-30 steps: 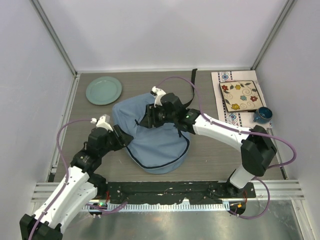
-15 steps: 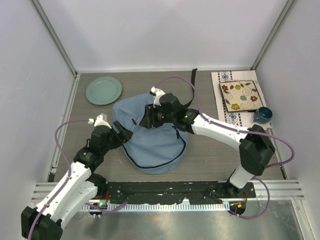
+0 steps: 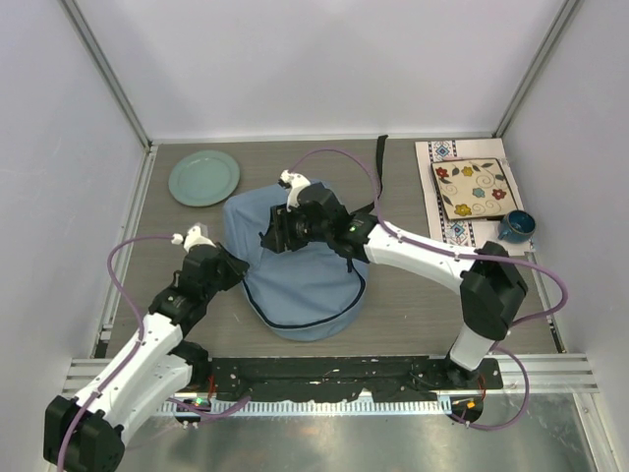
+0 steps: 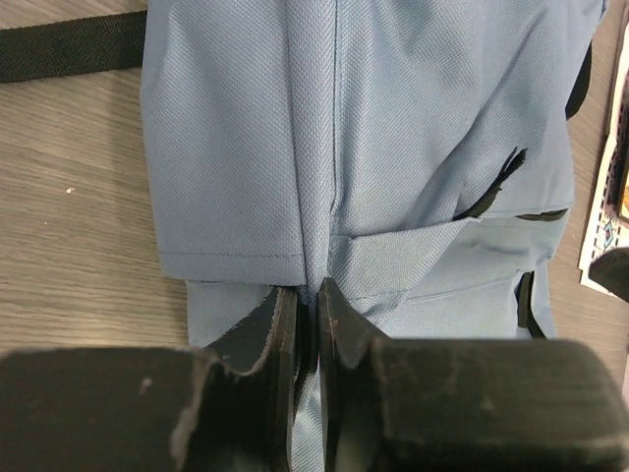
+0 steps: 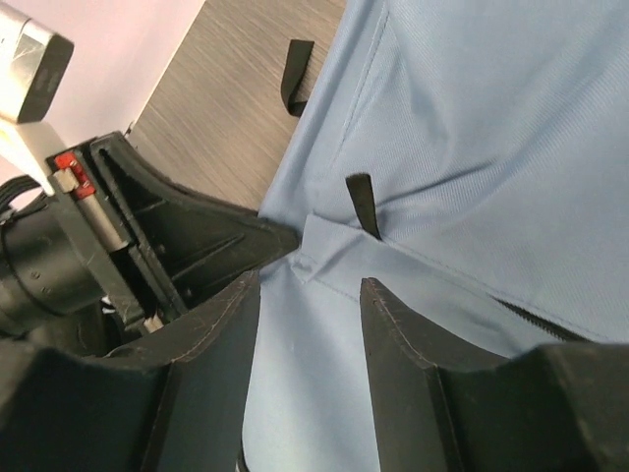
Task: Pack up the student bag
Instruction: Zip the student bag at the center of the board.
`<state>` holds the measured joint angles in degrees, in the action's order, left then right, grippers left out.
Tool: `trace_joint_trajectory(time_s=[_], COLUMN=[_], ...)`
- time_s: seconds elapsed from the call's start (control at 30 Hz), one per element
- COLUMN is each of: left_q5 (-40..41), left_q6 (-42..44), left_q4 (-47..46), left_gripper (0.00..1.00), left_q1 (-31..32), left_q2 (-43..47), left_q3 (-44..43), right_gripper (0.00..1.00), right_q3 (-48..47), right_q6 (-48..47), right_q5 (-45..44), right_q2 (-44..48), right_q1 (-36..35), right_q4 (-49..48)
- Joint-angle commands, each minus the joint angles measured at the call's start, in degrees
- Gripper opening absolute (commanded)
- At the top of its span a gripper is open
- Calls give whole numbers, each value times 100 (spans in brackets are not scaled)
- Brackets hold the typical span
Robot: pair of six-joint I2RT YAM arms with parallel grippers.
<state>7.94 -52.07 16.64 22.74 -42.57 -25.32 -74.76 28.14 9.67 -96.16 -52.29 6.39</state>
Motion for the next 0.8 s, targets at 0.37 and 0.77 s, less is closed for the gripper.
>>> trace_joint_trajectory(time_s=[0.37,0.77], left_q5=[-249,-355], left_q6=[22,-31], left_q4=[-654,-707], left_gripper=[6,4], left_q1=[-15,-15], left_q2=[504,521], left_q3=[98,115], right_gripper=[55,28], right_q3=[-1066,-1199], right_q6=[-696,-766], right_q5=[-1854,-2215], right_q2=[-922,-1160], right_q1=[-290,-431], right_q4=[319,310])
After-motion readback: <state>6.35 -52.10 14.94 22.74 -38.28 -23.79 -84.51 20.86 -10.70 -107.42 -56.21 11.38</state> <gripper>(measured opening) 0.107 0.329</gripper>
